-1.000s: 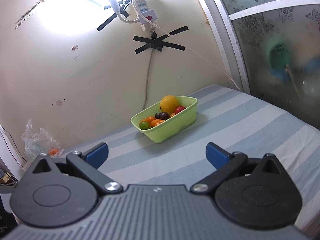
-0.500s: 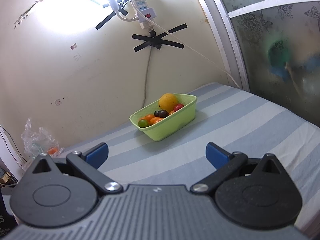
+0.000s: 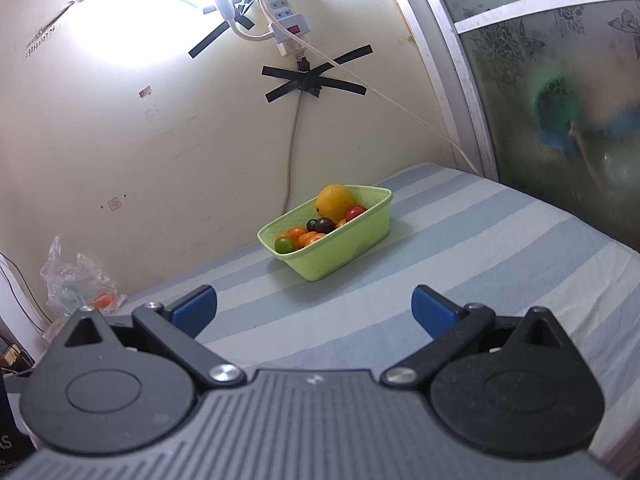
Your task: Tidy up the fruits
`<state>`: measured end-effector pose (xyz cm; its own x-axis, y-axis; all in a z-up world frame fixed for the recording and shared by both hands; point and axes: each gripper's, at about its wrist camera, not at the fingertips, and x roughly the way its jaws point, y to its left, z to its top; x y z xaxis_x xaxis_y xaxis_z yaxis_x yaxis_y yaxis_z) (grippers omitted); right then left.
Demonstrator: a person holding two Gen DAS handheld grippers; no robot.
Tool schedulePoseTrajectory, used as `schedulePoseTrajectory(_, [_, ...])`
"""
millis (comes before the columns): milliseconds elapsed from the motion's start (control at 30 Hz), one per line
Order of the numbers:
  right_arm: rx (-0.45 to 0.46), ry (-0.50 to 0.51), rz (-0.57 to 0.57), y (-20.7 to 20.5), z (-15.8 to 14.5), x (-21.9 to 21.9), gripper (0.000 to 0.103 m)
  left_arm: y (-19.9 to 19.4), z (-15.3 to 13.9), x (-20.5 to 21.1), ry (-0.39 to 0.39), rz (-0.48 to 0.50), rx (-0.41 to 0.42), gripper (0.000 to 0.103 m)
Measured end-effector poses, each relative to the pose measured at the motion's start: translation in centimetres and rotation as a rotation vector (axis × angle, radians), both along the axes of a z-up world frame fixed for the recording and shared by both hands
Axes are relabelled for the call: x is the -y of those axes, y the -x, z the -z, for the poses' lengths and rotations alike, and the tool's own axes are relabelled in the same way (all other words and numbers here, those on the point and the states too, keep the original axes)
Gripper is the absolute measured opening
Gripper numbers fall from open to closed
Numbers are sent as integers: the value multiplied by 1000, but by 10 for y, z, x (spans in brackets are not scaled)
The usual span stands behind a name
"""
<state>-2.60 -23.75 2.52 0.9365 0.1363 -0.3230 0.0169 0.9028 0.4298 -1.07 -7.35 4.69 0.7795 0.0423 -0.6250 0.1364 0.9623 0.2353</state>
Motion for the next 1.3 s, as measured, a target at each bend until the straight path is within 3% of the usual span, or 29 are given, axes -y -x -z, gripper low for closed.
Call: schedulePoseTrajectory(1300, [-20,-7,11,0,1,-3,103,-1,5,5,-2,15,-32,103])
